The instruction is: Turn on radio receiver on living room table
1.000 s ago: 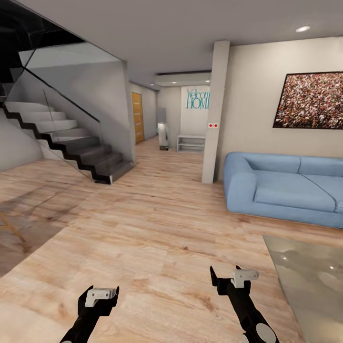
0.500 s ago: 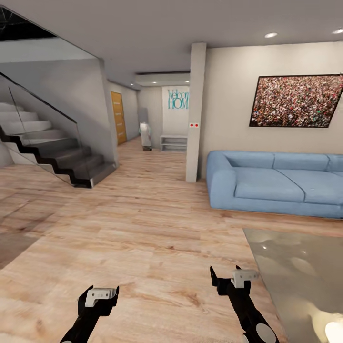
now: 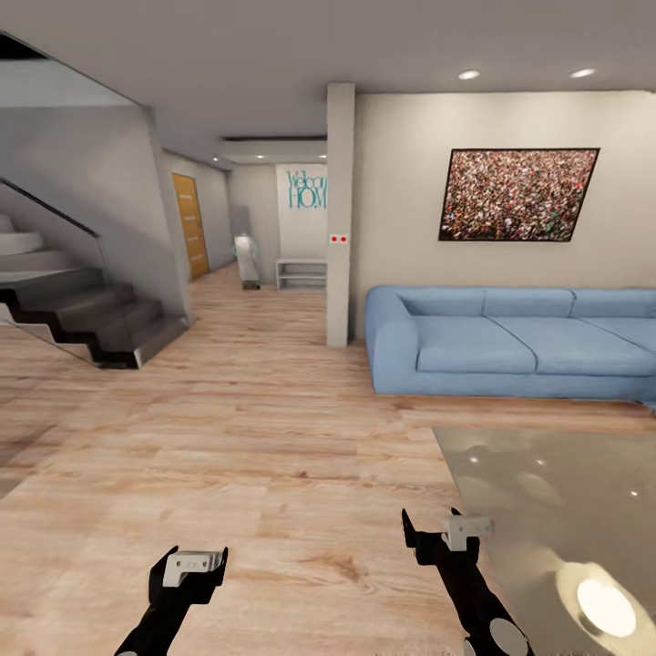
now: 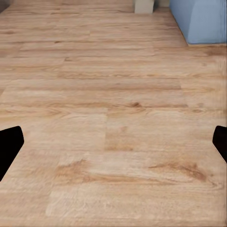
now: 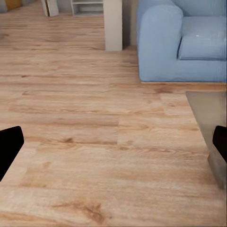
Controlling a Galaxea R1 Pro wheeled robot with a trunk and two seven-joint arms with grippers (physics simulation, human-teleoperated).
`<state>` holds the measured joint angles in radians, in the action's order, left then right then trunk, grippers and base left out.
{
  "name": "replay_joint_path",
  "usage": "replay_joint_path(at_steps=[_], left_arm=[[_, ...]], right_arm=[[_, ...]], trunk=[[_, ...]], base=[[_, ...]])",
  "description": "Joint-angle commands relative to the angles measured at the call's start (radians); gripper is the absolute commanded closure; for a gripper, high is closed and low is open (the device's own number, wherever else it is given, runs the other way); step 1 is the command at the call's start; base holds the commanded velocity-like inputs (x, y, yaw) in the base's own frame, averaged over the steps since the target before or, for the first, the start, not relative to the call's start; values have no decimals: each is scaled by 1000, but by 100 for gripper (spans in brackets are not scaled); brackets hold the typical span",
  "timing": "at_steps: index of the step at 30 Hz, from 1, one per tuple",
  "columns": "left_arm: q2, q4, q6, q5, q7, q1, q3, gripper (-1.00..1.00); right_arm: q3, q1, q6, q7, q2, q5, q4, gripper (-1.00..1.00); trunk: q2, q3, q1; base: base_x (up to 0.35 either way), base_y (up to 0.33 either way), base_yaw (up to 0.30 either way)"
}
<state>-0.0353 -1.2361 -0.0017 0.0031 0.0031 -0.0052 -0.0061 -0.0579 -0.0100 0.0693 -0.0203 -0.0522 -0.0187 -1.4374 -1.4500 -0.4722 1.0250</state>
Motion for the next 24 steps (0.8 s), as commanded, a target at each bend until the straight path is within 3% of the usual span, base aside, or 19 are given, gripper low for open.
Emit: replay_joint_path(at_steps=[1,15,24], left_arm=[[0,0,0,0,0,0,0,-100],[0,0,-1,0,0,0,0,-100],[0,0,-1,0,0,0,0,-100]], right_arm=[[0,0,0,0,0,0,0,-100],[0,0,0,0,0,0,0,-100],[0,0,0,-1,0,-1,0,-100]], trunk=[[0,0,0],[0,0,0],[0,0,0]], base=[[0,0,-224],[0,0,-218],[0,0,-56]])
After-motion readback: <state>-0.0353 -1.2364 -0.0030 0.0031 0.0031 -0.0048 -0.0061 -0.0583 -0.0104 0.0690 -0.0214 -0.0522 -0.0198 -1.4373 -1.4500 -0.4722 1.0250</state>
